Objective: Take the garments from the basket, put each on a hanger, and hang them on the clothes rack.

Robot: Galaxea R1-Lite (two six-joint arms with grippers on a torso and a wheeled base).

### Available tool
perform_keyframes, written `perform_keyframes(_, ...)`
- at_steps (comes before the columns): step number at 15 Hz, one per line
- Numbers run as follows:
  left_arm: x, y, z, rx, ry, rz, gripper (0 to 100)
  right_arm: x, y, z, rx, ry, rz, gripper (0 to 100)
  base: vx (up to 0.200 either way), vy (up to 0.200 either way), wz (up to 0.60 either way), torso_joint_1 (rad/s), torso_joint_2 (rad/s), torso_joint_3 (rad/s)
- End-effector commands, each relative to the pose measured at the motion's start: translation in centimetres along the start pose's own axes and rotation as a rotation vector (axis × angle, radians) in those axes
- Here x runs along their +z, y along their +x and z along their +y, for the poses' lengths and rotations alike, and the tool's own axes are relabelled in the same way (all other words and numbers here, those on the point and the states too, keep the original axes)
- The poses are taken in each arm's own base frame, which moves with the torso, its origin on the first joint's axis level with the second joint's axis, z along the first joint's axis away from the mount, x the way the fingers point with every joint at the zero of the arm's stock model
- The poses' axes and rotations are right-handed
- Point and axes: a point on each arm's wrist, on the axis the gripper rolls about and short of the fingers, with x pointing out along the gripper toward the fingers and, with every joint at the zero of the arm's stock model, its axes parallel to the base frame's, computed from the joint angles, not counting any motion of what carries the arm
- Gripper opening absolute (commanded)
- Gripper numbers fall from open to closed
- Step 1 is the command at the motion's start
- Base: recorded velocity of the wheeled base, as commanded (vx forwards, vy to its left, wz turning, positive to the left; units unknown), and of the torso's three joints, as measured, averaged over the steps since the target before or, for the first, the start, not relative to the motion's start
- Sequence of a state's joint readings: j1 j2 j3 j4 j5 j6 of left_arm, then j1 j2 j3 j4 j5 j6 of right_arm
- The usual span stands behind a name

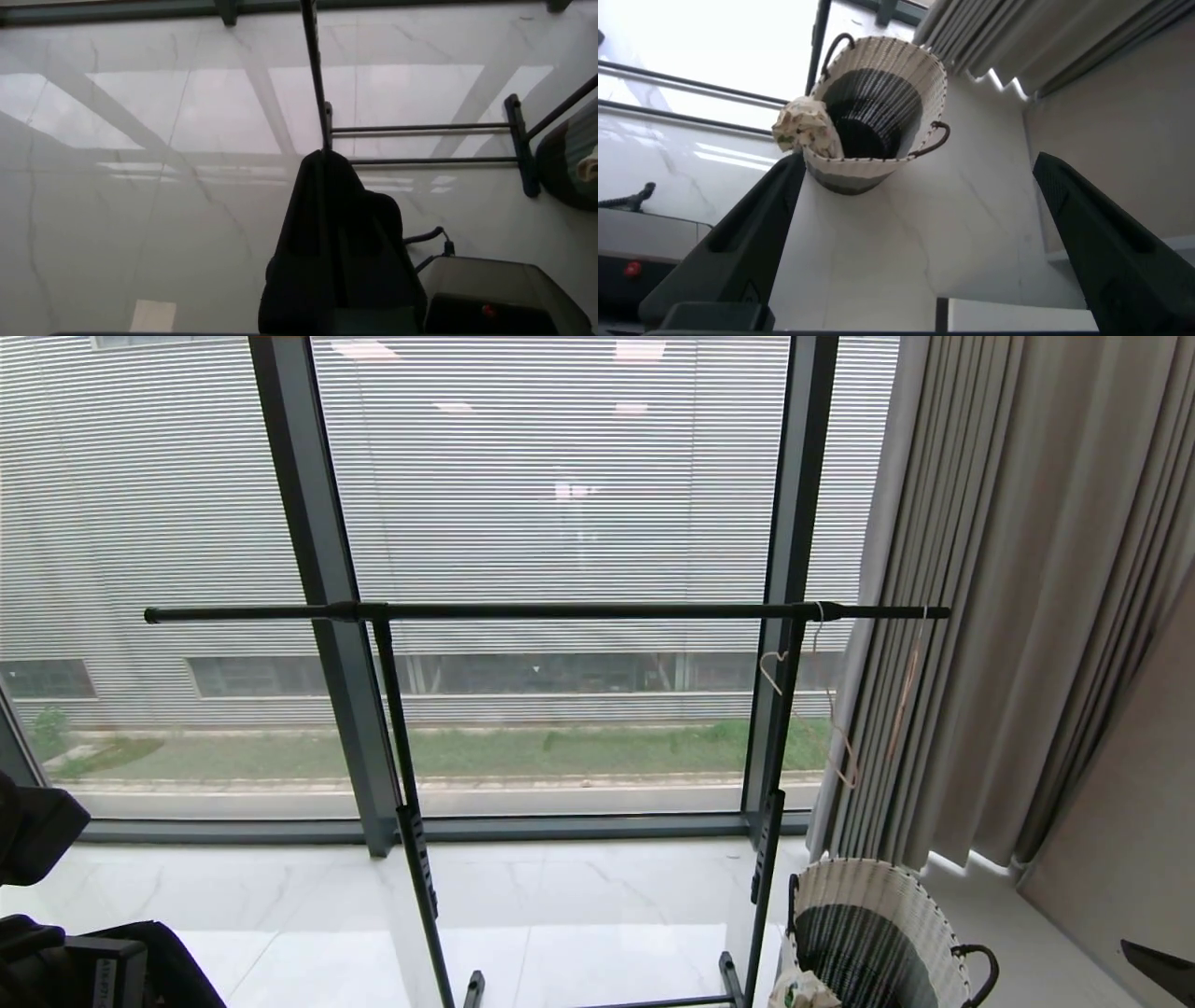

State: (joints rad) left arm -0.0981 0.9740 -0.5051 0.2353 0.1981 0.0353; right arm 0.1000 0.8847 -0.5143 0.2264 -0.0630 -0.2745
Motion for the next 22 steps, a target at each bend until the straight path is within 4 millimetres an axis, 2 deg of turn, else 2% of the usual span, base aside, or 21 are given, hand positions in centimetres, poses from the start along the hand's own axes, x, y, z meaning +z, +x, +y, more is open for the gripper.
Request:
perform_keyframes(1, 0.0, 0.0, 0.0, 0.000, 0.001, 0.003, 0, -0.1, 0.1, 0.1, 0.004, -0.001, 0.008, 100, 0.000, -0.200, 0.00, 0.041, 0.01, -0.012)
perform_keyframes(11, 0.0, 0.0, 0.0, 0.000, 0.001, 0.003, 0, 0.2, 0.5, 0.2, 0.075, 0.002, -0.002, 100, 0.000, -0.200, 0.00, 0.003, 0.00, 0.000)
perform_keyframes(13, 0.0, 0.0, 0.0, 0.000, -0.001, 0.001, 0, 0.4, 0.5, 0.2, 0.096, 0.002, -0.024, 100, 0.000, 0.000, 0.00, 0.000, 0.00, 0.000)
perform_keyframes(16, -0.1, -0.2, 0.1, 0.003, -0.008, -0.012, 0, 1.4, 0.9, 0.1, 0.175, 0.003, -0.124, 100, 0.000, 0.000, 0.00, 0.000, 0.00, 0.000)
perform_keyframes(19, -0.2, -0.5, 0.1, 0.003, -0.007, -0.022, 0, 3.5, 2.9, -0.3, 0.162, 0.021, -0.194, 100, 0.000, 0.000, 0.00, 0.000, 0.00, 0.000)
perform_keyframes(22, -0.1, -0.5, 0.1, 0.003, -0.008, -0.027, 0, 5.9, 4.0, -0.9, 0.156, 0.084, -0.233, 100, 0.000, 0.000, 0.00, 0.000, 0.00, 0.000)
